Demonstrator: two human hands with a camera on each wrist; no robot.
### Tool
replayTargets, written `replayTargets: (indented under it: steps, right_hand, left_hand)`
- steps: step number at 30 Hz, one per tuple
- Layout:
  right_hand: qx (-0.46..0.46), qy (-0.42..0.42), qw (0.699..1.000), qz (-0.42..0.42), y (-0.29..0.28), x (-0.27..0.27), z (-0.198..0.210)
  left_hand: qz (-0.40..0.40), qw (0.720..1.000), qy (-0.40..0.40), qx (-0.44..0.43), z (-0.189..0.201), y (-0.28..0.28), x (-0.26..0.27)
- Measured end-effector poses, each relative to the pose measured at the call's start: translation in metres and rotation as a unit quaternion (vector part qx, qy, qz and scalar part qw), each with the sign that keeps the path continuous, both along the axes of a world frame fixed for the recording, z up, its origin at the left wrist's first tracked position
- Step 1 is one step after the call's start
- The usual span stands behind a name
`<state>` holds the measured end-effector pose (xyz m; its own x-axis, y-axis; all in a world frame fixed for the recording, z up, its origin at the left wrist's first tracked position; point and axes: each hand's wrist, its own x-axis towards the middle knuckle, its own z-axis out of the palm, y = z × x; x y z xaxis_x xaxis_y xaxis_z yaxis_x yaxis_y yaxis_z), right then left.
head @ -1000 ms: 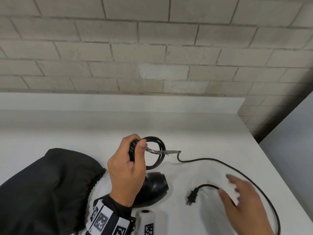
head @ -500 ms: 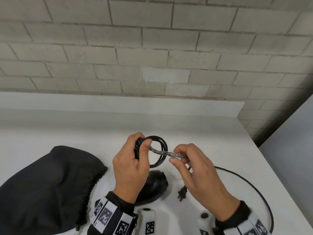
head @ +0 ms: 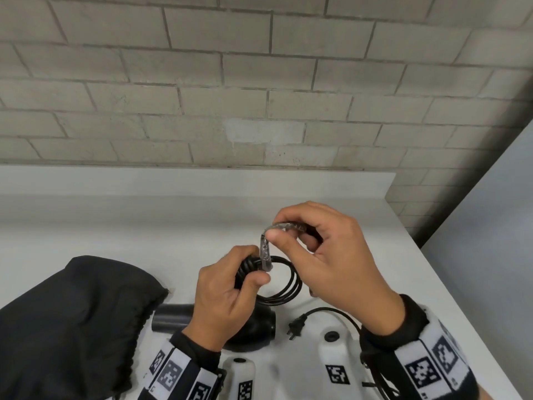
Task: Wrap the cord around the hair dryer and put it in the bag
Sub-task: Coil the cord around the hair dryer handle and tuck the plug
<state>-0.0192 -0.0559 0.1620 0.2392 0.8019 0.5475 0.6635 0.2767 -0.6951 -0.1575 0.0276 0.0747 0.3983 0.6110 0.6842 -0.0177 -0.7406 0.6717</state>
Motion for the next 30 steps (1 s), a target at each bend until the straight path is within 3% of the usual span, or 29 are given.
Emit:
replayTargets:
  steps: [8, 15, 22, 26, 30]
  right_hand:
    - [-0.099, 0.172, 0.980, 0.020, 0.009, -0.004, -0.012]
    - [-0.190, 0.296, 0.933, 0.083, 0.012, 0.002, -0.038]
    - [-0.186, 0.244, 0.944, 0.123, -0.002, -0.009, -0.063]
    - [-0.182, 0.163, 0.966, 0.086, 0.000, -0.012, -0.069]
    - [-0.157, 0.193, 0.966, 0.063, 0.004, -0.008, -0.067]
  left_hand:
    - [0.025, 0.998, -0.035, 0.045, -0.001, -0.002, 0.004]
    - [0.022, 0.997, -0.067, 0.032, -0.005, 0.000, 0.000]
    - [0.070, 0.995, -0.069, 0.012, -0.006, 0.002, 0.003]
    - [0.087, 0.994, -0.064, 0.007, -0.008, 0.004, 0.002]
    - [0.080, 0.995, -0.054, 0.000, -0.007, 0.002, 0.005]
